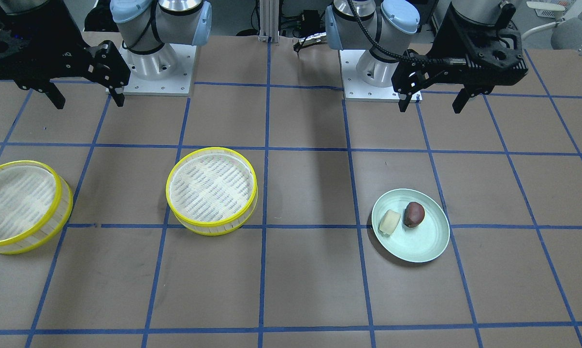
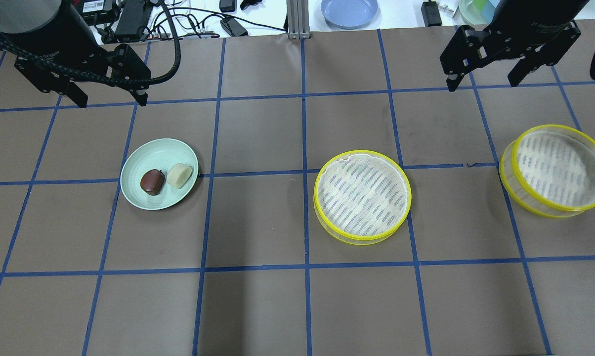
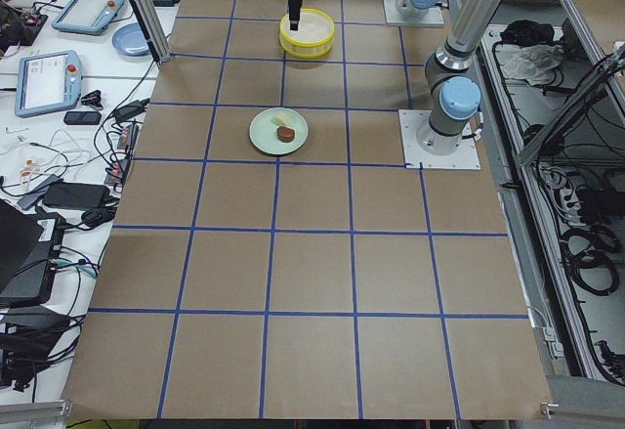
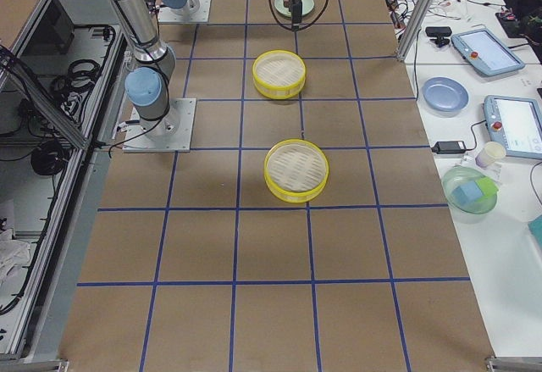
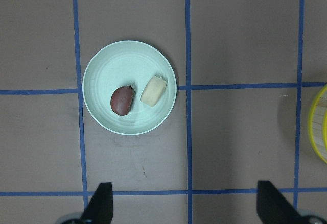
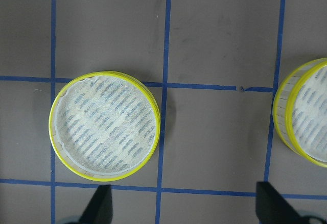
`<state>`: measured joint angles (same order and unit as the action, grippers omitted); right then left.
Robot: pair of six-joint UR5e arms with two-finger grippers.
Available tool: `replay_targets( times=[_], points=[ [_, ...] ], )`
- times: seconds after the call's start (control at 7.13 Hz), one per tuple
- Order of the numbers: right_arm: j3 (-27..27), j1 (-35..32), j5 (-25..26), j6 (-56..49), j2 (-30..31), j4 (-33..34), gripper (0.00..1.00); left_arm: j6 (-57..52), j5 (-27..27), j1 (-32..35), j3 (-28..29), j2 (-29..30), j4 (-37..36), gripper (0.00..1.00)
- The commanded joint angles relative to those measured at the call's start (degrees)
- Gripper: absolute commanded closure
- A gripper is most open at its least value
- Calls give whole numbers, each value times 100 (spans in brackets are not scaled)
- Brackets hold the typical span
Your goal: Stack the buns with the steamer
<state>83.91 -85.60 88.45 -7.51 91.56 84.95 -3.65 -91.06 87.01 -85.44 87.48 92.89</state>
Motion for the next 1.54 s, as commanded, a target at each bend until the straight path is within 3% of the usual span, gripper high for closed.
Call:
replay_targets(
  times=[0.0, 0.56, 0.98, 1.12, 1.4],
  points=[
    [2, 0, 41, -5, 11, -14, 0, -91, 0, -87, -43, 102, -156, 0],
    [-7, 9, 58, -14, 11, -40, 0, -616, 61, -438, -322, 190, -245, 0],
    [-15, 148, 576, 56, 55, -391, 0, -1049, 466, -624, -1051, 751, -1673, 0],
    [2, 497, 612, -239, 29, -400, 0, -1232, 466, -624, -1184, 918, -1904, 0],
    [438, 2144, 675, -2710, -251, 35, 0, -1935, 475, -624, -1203, 1139, -1915, 0]
  ],
)
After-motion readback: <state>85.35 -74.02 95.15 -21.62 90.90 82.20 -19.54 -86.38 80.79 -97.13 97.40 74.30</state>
